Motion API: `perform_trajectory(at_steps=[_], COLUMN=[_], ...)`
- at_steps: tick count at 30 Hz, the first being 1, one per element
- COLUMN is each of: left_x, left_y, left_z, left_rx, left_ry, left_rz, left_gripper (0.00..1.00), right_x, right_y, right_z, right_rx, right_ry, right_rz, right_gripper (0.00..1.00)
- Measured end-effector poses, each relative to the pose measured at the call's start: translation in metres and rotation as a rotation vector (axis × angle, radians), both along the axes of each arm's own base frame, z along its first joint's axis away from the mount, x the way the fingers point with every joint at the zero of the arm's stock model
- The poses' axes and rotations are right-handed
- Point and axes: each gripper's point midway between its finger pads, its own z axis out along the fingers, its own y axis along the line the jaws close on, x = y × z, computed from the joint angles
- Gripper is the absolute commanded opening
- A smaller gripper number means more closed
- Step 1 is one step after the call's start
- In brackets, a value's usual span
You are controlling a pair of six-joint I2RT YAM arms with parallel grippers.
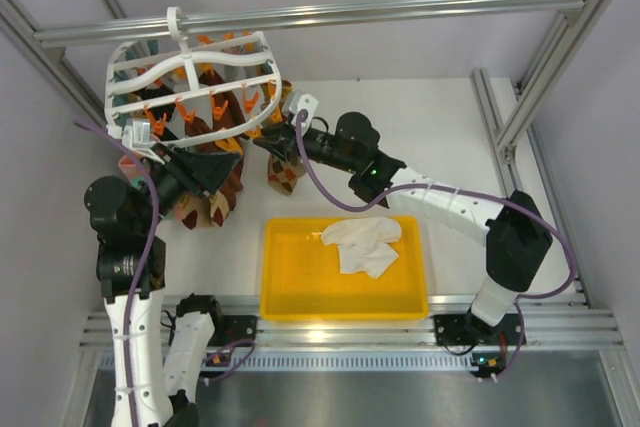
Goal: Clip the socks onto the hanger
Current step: Open the clamp at the hanger.
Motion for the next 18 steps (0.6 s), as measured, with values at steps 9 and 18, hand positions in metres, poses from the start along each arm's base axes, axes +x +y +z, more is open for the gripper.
perform_trajectory(at_steps=[9,18], left_x=[0.000,0.025], left_y=[-0.001,-0.029], left_z=[0.000,-0.003], left_rx=[-0.023,0.065], left_ry=[-0.006,0.003], left_rz=[0.000,-0.062], left_gripper=[0.54,0.55], right_x=[-0.005,-0.007], right_y=[0.005,0.007], right_z=[0.000,-0.003], right_rx=[-0.003,-0.011], right_ry=[-0.007,0.001], right_rz=[-0.029,-0.035], right_gripper=[0.00,0.00])
